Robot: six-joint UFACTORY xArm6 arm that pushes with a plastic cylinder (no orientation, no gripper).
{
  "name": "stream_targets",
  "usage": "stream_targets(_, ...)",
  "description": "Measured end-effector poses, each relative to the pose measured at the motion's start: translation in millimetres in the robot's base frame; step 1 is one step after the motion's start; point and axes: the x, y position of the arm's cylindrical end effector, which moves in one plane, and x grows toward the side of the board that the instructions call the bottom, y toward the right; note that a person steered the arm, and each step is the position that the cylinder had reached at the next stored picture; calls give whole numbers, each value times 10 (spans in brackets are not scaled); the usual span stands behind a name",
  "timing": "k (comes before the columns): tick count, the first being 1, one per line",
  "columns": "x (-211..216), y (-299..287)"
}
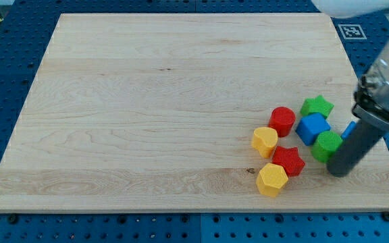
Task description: Push your arm towards the red star
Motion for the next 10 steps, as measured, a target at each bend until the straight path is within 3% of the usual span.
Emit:
stream_targets(2, -846, -140)
stream_targets(3, -823, -227)
stream_targets(6, -180, -294)
stream_targets(8, -157, -273)
stream_targets(10, 157, -244)
